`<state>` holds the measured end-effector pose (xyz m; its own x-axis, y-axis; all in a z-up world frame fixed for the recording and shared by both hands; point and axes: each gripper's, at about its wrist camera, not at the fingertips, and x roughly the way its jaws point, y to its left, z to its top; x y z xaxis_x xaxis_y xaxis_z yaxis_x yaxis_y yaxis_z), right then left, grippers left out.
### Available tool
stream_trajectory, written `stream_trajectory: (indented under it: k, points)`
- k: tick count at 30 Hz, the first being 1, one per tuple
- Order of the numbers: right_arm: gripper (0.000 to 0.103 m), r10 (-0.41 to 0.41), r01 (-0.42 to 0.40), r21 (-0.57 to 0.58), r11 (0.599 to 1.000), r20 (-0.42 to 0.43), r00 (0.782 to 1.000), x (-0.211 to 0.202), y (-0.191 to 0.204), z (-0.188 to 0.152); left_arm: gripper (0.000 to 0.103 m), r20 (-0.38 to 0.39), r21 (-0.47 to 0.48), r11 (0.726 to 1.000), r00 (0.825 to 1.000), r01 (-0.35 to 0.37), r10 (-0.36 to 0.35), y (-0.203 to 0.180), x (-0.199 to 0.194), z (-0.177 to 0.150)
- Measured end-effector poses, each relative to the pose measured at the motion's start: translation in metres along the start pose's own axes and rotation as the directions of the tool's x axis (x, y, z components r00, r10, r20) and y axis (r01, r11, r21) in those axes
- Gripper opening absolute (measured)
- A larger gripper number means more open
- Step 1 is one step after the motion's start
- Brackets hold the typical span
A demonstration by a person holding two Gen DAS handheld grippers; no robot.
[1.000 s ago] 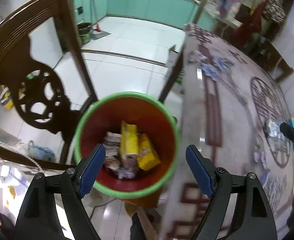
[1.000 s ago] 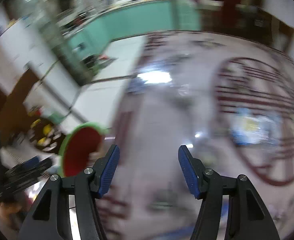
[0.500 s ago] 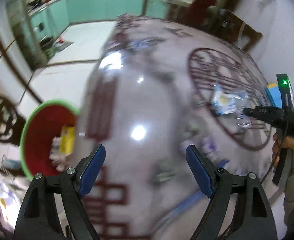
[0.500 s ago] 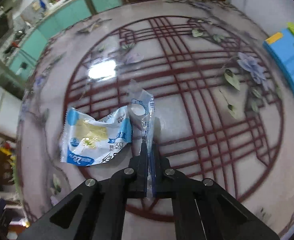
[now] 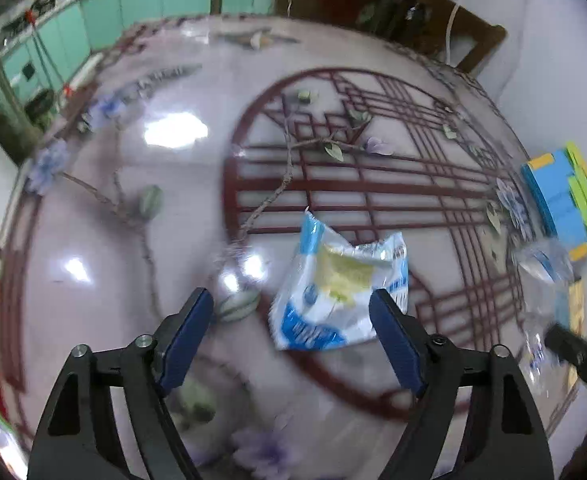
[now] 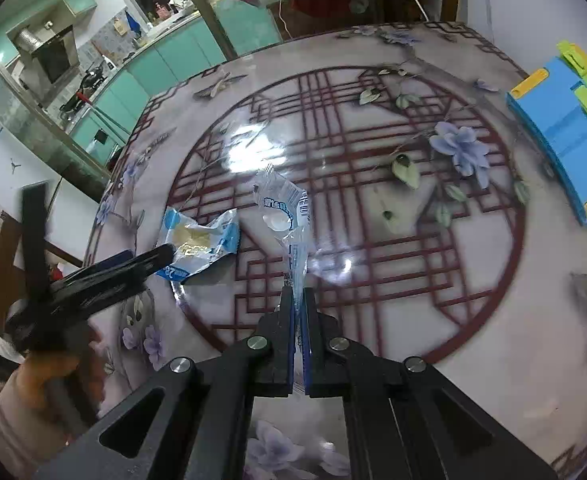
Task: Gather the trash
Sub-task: 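Grasp clear plastic wrapper with right gripper while left gripper grasps blue-white snack wrapper, then carry clear wrapper and blue-white snack wrapper over the red bucket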
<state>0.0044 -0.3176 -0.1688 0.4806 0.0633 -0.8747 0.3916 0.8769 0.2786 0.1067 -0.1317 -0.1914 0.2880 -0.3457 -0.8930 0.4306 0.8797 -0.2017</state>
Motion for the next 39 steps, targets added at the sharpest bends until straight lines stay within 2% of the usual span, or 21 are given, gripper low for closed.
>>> stream_trajectory:
  k: [2,3,4,5,7,11,14,19,26,39]
  points:
    - [0.002,0.004,-0.004,-0.002,1.0,0.005,1.0,-0.002,-0.007,0.004,0.059,-0.015,-0.018,1.0,1.0,0.007,-0.007,-0.001,0.008,0.004]
    - [0.002,0.009,-0.009,-0.002,1.0,0.006,1.0,-0.002,-0.008,0.006,0.04,-0.026,-0.018,1.0,1.0,0.01,-0.01,-0.003,0.012,0.004]
    - [0.002,0.016,-0.016,-0.003,1.0,0.007,1.0,-0.002,-0.008,0.008,0.027,-0.039,-0.017,1.0,0.999,0.017,-0.018,-0.005,0.015,0.003]
    - [0.002,0.023,-0.023,-0.007,1.0,0.007,1.0,0.0,-0.007,0.01,0.025,-0.038,-0.02,0.999,0.999,0.035,-0.036,-0.005,0.014,0.003]
    - [0.002,0.027,-0.027,-0.034,0.999,0.01,1.0,0.003,-0.001,0.015,0.009,-0.031,-0.053,0.996,0.996,0.077,-0.079,-0.001,0.007,0.002]
    - [0.002,0.029,-0.028,-0.076,0.997,0.021,0.999,0.009,0.014,0.02,0.008,0.054,-0.085,0.995,0.997,0.059,-0.054,0.005,-0.027,-0.002]
    - [0.002,0.052,-0.05,-0.088,0.995,0.018,0.999,0.013,0.024,0.022,0.008,0.109,-0.085,0.996,0.994,-0.007,0.016,0.01,-0.058,-0.014]
    - [0.002,0.08,-0.077,-0.116,0.99,0.022,0.997,0.012,0.044,0.021,0.008,0.128,-0.102,0.99,0.986,-0.092,0.105,0.023,-0.086,-0.027]
    - [0.002,0.102,-0.094,-0.157,0.983,0.047,0.994,0.0,0.071,0.016,0.008,0.159,-0.172,0.978,0.976,-0.118,0.146,0.043,-0.115,-0.051]
    - [0.002,0.14,-0.121,-0.244,0.962,0.062,0.988,-0.017,0.122,0.001,0.008,0.215,-0.232,0.962,0.957,-0.143,0.194,0.079,-0.148,-0.071]
